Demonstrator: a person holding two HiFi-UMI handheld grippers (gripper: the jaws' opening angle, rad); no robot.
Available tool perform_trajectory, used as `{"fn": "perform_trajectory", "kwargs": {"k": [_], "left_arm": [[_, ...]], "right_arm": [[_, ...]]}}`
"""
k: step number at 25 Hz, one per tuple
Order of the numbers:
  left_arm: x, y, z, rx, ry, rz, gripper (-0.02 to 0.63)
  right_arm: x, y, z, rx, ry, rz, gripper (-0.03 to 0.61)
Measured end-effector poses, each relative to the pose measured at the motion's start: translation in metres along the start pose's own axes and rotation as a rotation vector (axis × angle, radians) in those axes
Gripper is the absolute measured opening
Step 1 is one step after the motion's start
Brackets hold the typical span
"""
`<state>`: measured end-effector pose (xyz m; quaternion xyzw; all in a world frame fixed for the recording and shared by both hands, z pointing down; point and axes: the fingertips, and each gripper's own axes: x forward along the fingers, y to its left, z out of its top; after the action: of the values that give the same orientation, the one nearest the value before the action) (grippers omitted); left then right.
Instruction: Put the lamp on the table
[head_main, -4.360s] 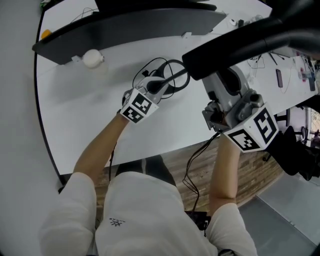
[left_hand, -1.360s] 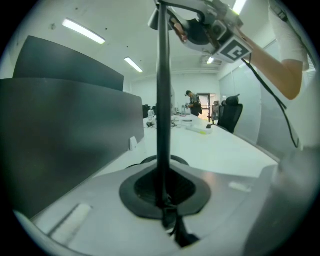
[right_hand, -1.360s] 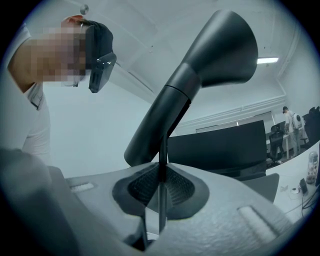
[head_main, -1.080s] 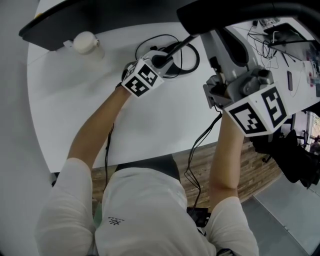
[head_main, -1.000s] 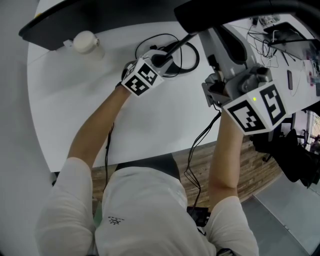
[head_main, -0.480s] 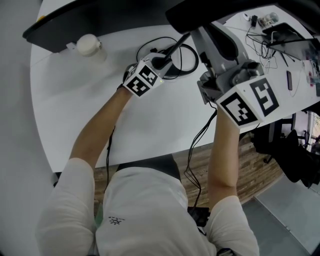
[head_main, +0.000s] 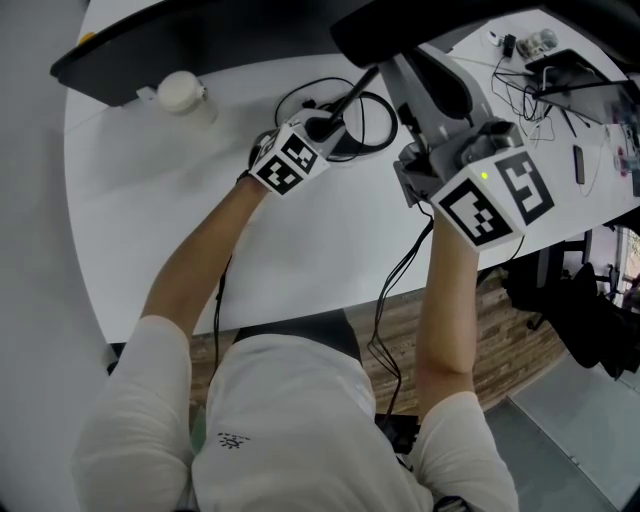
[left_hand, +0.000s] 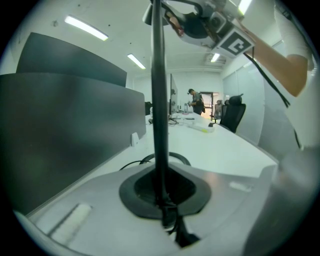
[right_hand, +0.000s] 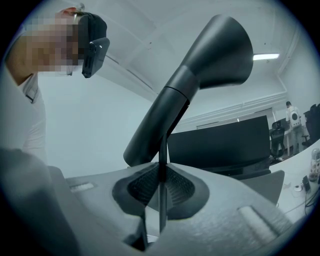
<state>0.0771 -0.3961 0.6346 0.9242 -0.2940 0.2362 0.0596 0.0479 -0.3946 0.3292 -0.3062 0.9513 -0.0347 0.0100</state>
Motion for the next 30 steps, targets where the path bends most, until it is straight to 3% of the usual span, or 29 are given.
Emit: {"fn": "perform_trajectory", "kwargs": {"k": [10,13,18,30], "left_arm": [[0.001,0.003,-0.004,-0.017,0.015,0.031,0.005],[-0.001,0.004,0.002,-0.033,0.009,0.022,0.093],[-0.014,0.002,0.012,-0.012,0.009,0.025,0.155],[-0.055,-0.004,0.032,-0.061,-0.009,0.085,0.153]], "right_arm": [[0.000,0.000,0.001,-0.033,0.001,0.001,0.038],[0.000,0.000,0.001,-0.059,0.013,-0.020,0.043],[-0.004,-0.004,-0.008,-0.042,0.030,-0.038,0.098],[-0.034,0.004,-0.002,0.018,0.012,-0.046,0.097]]}}
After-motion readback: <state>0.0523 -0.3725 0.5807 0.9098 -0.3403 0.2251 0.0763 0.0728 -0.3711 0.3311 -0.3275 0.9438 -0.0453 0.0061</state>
